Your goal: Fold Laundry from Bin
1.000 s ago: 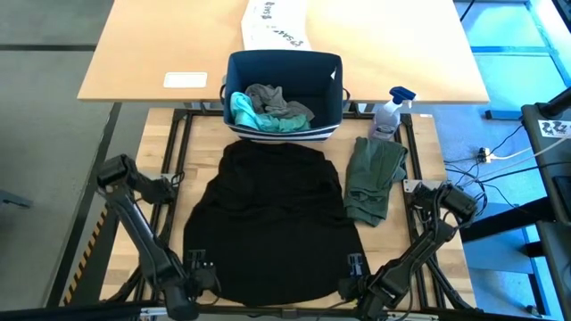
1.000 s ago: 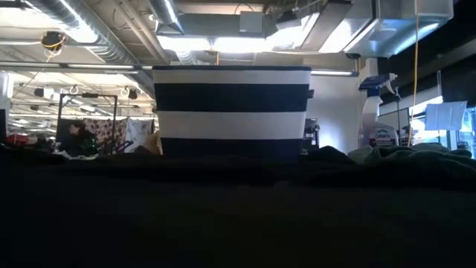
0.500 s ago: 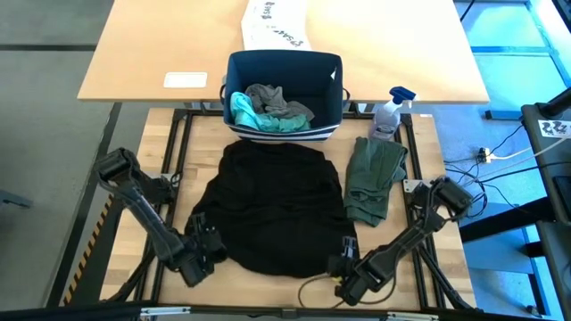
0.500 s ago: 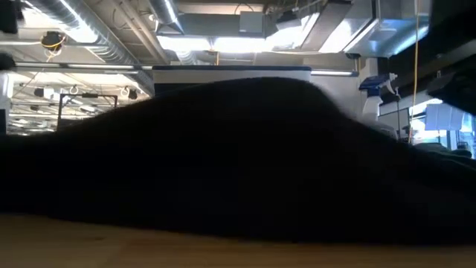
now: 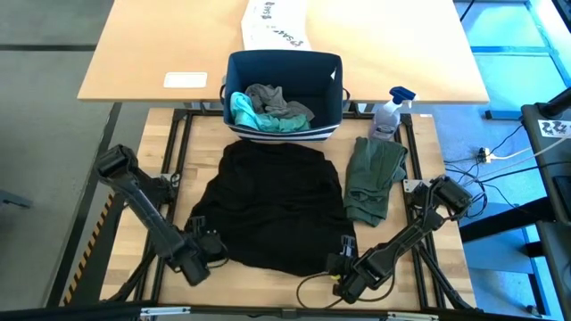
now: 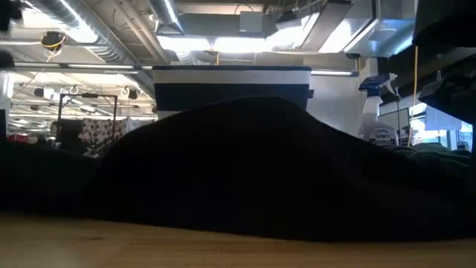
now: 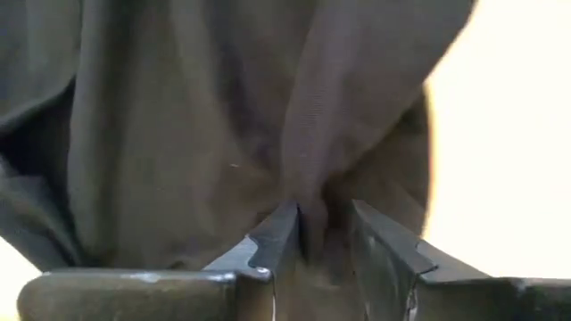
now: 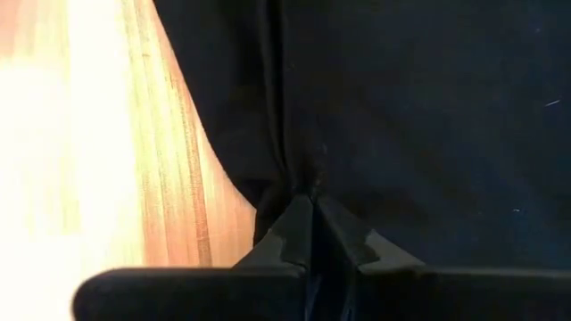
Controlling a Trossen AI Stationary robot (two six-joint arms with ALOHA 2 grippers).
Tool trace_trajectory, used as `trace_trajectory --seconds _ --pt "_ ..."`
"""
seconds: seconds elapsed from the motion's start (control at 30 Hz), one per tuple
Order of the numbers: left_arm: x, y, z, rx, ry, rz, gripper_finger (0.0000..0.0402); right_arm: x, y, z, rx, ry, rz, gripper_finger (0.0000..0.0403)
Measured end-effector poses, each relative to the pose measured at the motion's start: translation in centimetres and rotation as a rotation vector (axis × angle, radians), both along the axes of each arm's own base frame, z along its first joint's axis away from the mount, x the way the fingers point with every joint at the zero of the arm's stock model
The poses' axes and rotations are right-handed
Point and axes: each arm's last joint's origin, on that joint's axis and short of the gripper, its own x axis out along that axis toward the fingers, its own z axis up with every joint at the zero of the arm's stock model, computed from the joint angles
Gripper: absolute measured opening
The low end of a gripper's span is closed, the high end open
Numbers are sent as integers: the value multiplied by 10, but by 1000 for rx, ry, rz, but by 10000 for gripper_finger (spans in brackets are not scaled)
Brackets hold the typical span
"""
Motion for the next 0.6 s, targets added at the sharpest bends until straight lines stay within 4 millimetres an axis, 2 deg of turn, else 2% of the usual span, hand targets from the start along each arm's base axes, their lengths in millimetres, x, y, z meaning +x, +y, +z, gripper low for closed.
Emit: trace_trajectory --seconds 0.1,0.2,0.3,0.47,0.6 --pt "2 -16 21 -59 -58 -28 98 0 0 0 0 0 0 8" --pt "1 -32 29 -130 -151 -61 98 0 0 0 0 0 0 9" --pt "-6 -40 29 -134 -187 -78 98 0 0 0 0 0 1 8" --pt "-19 -40 20 -31 -150 -54 98 0 0 0 -2 -2 0 9" --pt "-18 -49 12 -48 -161 -51 98 0 0 0 -2 -5 -5 11"
